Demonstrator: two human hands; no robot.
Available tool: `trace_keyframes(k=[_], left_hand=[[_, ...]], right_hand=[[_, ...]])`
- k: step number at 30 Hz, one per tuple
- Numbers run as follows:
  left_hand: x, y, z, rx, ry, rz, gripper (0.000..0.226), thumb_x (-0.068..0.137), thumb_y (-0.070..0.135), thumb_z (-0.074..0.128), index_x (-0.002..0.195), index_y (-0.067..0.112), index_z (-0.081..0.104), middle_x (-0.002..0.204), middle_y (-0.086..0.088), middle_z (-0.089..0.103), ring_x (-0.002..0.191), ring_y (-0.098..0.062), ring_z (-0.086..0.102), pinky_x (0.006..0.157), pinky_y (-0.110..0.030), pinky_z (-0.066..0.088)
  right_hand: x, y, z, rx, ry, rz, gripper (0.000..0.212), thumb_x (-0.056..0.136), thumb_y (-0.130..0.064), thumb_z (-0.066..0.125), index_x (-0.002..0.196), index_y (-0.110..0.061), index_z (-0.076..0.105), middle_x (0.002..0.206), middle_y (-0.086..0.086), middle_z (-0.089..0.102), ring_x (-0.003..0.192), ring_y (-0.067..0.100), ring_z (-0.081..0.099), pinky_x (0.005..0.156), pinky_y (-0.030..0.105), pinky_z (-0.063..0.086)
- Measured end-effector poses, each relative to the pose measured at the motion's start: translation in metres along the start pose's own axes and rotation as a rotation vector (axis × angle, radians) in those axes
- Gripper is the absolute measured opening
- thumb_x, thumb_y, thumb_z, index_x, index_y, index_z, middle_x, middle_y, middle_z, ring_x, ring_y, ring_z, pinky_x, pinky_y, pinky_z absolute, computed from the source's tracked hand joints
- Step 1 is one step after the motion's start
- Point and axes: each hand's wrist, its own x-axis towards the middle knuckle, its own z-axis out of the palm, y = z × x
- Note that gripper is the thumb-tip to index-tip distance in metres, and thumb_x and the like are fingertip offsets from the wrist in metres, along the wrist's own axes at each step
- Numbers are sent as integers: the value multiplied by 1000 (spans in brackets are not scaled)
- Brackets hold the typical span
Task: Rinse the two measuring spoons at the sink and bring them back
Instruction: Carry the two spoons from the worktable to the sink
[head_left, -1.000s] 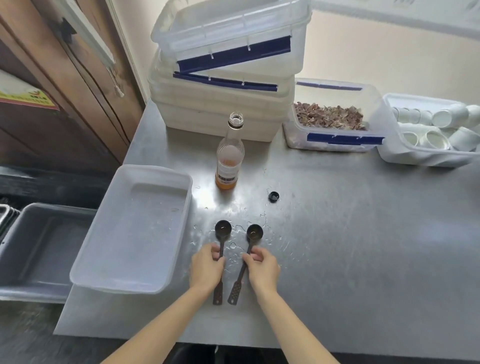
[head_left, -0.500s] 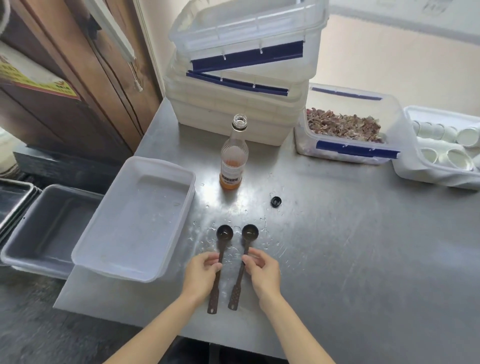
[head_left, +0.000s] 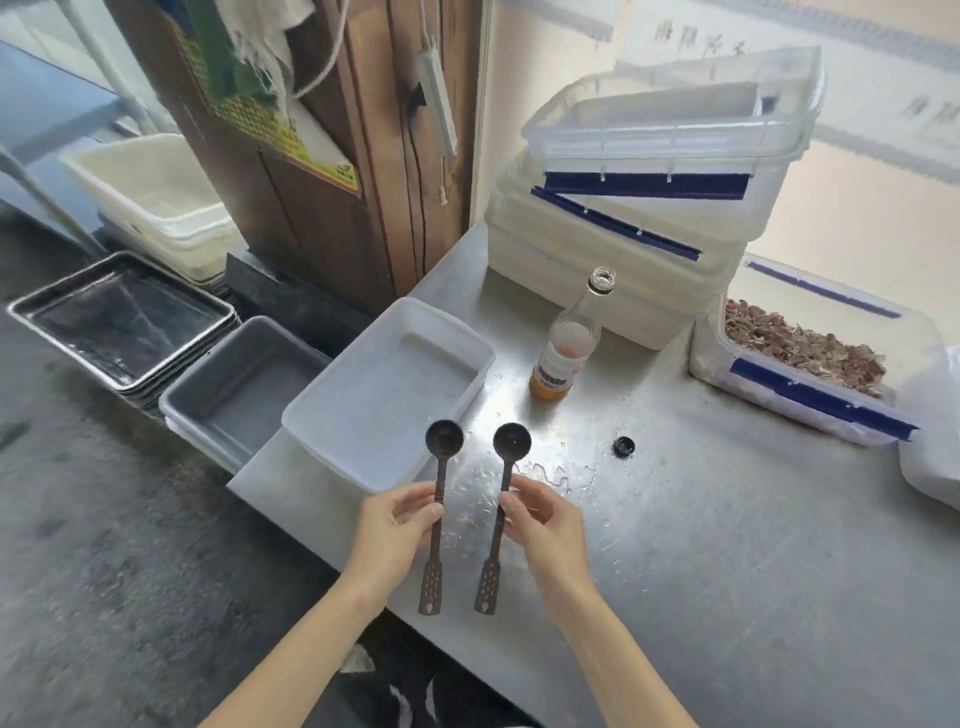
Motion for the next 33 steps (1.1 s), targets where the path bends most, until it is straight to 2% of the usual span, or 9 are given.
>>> trace_keyframes(k=[4,7,10,13,15,20,22,28,33], left_hand=[[-31,4,-42,-57,87,29,29,88,13,72,94,41,73,97,19,78,99,-4,71,86,-24,59],[-58,-5,-79,-116,170,50,28,88,13,72,102,37,75,99,18,78,101,-6,72,90,-29,58],[-88,-19,-122,-170,249,54,30,88,12,72,103,38,75,98,18,78,97,-5,73,83,-26,60],[-119,-38,-166,-237,340,63,31,88,9,72,102,37,75,92,20,78,91,-2,74,75,-20,60],[-141,-52,-196,-294,411,66,28,89,8,71,108,28,76,92,20,78,91,0,73,68,-14,58],[-192,-86,-264,-421,594,88,28,89,6,70,112,22,75,92,23,77,89,5,72,63,-9,55],[-212,-100,-288,-462,674,84,28,89,7,71,113,21,75,94,17,79,90,2,73,65,-11,56],[-271,-139,-342,-607,951,61,28,87,9,73,113,20,74,97,8,80,91,-2,74,67,-15,58],[-319,-172,-379,-724,1185,48,27,86,9,73,108,24,76,94,11,80,90,-1,74,68,-14,58]], right_hand=[[-24,-16,34,-50,-107,-43,22,96,-13,74,105,-33,78,98,-6,83,93,9,79,76,21,63],[-46,-19,69,-85,-197,-67,28,96,-9,73,91,-36,81,94,-12,83,89,5,79,67,13,59],[-72,-13,112,-123,-264,-74,22,97,-13,72,98,-32,83,101,-12,83,96,7,78,74,14,60],[-97,-7,158,-188,-348,-97,21,98,-22,72,117,-25,80,114,-8,81,111,15,75,97,34,61],[-115,-2,190,-248,-405,-129,24,97,-27,73,120,-27,79,112,-12,81,107,12,75,95,32,63],[-169,13,274,-345,-613,-184,23,96,-28,73,119,-31,79,111,-18,80,105,1,73,74,10,57],[-190,19,307,-368,-702,-196,21,96,-25,73,115,-33,80,108,-18,81,103,-3,74,74,10,58],[-245,46,391,-453,-979,-190,30,96,-21,73,126,-22,76,115,-5,81,107,8,75,84,20,60],[-294,72,457,-548,-1202,-187,26,96,-22,74,120,-32,77,109,-16,81,105,-1,74,73,8,56]])
